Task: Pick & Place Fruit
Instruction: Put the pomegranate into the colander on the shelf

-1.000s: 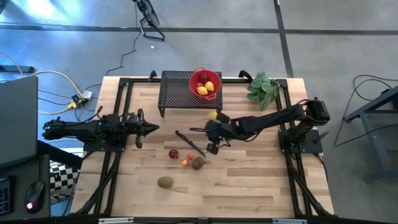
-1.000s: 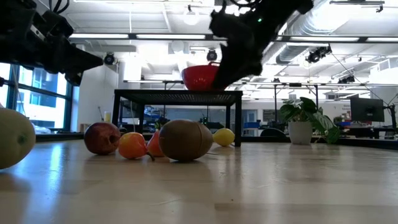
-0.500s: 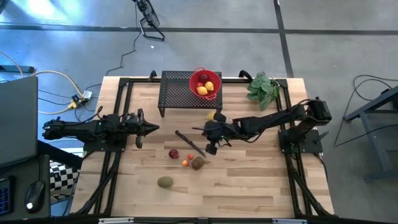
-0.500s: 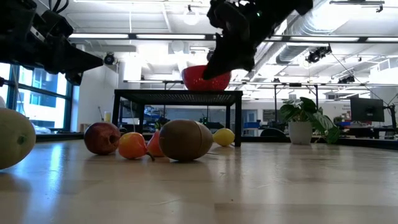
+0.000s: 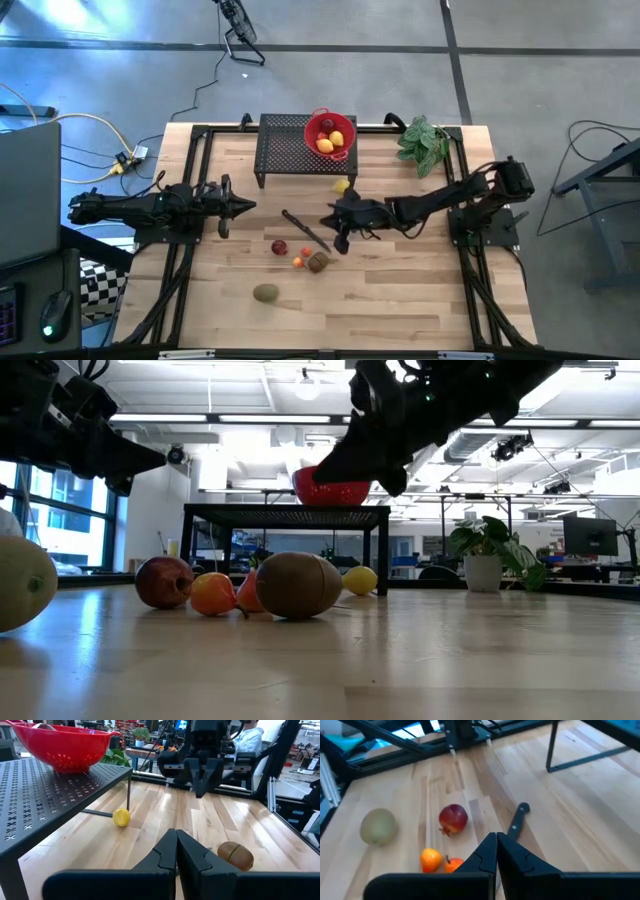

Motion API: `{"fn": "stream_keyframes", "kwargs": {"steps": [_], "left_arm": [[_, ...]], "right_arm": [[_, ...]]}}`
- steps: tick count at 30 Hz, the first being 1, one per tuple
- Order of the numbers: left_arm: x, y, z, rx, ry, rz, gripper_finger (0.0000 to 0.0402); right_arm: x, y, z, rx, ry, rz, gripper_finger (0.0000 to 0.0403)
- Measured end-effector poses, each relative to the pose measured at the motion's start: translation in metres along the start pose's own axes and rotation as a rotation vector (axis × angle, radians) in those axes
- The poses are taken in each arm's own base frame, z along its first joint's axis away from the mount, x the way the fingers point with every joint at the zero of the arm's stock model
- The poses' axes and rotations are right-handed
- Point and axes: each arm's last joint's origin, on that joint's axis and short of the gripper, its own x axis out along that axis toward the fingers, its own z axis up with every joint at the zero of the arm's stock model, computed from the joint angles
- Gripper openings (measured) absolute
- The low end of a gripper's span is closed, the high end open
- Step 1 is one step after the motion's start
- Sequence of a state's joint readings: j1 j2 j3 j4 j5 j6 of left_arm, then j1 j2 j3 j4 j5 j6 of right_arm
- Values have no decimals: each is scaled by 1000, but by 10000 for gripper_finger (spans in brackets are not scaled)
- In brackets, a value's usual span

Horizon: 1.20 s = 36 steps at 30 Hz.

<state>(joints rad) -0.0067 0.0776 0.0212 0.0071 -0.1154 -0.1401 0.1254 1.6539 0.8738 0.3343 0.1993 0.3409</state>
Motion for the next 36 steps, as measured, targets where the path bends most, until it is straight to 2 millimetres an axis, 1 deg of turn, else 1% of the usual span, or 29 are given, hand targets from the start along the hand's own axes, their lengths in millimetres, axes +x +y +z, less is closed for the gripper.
{"fn": "stream_keyframes", "kwargs": {"steps": [5,9,15,17,20,24,27,29,31,33,36], "left_arm": [[0,-1,0,-21,8,-21,0],[2,-1,-3,-37,46,-37,0],[7,-2,-8,-58,135,-57,0],[9,-2,-7,-63,173,-50,0],[13,-4,4,-33,178,-50,0],[17,-6,13,4,184,-45,0],[20,-6,14,19,195,-45,0],[20,-7,15,19,185,-47,0],[21,-7,16,17,177,-47,0],[21,-7,17,14,167,-48,0],[22,-7,20,12,140,-49,0]], "right_arm": [[0,-1,-1,-22,8,-9,3],[1,-5,1,-18,0,-14,3],[1,-5,1,-17,5,3,3],[-1,-5,3,-22,7,3,3],[-7,-4,8,-24,-6,-2,3],[-20,-8,7,-35,-20,-21,3],[-37,-14,0,-21,-41,-43,3],[-49,-18,-1,-3,-93,-46,3],[-60,-23,-8,2,-116,-44,3],[-71,-25,-8,10,-188,-16,3],[-86,-29,-12,-6,-238,-4,3]]}}
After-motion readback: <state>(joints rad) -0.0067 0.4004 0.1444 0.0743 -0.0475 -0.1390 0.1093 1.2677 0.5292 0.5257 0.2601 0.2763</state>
